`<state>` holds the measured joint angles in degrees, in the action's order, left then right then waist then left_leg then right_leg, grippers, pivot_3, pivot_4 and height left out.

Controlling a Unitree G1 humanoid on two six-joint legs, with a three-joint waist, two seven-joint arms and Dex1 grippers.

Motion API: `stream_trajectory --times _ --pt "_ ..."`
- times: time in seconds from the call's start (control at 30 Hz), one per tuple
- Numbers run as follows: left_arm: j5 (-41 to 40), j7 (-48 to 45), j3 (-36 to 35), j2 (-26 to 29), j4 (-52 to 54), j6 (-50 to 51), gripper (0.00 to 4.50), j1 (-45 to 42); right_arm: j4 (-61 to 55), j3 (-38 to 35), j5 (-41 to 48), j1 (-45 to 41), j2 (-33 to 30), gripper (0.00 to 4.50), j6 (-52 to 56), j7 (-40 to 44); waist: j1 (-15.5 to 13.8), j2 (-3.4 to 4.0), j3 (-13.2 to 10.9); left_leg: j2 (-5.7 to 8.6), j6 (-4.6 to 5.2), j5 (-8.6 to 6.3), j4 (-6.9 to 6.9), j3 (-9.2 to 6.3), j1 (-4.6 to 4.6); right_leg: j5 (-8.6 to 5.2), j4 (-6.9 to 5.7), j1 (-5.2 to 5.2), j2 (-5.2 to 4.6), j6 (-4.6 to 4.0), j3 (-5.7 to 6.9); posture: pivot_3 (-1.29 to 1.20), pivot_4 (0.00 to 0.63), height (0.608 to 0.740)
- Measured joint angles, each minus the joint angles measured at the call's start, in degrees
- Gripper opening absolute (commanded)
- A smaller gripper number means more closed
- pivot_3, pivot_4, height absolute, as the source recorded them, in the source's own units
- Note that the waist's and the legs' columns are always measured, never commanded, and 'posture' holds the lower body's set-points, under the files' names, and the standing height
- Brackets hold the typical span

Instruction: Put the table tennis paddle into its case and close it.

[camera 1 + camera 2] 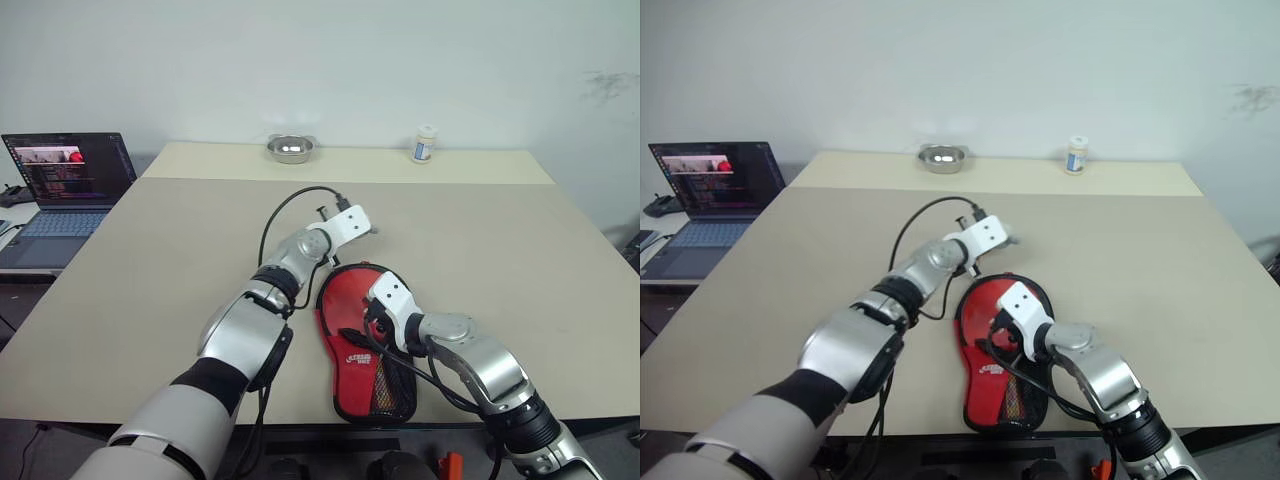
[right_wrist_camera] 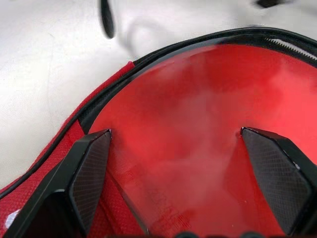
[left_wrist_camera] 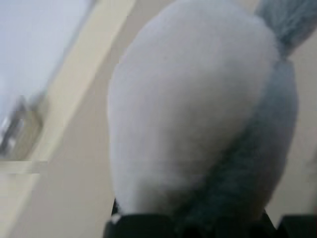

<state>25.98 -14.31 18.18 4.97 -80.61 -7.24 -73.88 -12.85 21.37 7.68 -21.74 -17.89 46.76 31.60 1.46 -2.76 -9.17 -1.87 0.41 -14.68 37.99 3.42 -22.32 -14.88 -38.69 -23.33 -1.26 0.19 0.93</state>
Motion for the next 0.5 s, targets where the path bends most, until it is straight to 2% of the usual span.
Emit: stream_trajectory --times 0.3,0.5 --pt "7.53 0.69 5.82 -6.47 -1.0 -3.84 0.55 -2.87 -1.67 0.01 0.25 0.92 -1.25 4.5 0.12 0.64 -0.06 0.0 0.0 0.1 -0.03 -0.03 -0.05 -0.01 -0.12 -0.07 0.17 -0.01 -0.09 0.12 0.03 0.0 0.15 0.74" --pt "8.39 -0.25 6.36 -11.44 -1.12 -6.63 0.55 -3.64 -2.67 0.01 0.26 1.22 -1.54 4.5 0.8 0.64 -0.12 0.01 0.0 0.13 -0.06 -0.06 -0.06 -0.04 -0.22 -0.12 0.25 -0.04 -0.12 0.21 0.06 0.0 0.15 0.74"
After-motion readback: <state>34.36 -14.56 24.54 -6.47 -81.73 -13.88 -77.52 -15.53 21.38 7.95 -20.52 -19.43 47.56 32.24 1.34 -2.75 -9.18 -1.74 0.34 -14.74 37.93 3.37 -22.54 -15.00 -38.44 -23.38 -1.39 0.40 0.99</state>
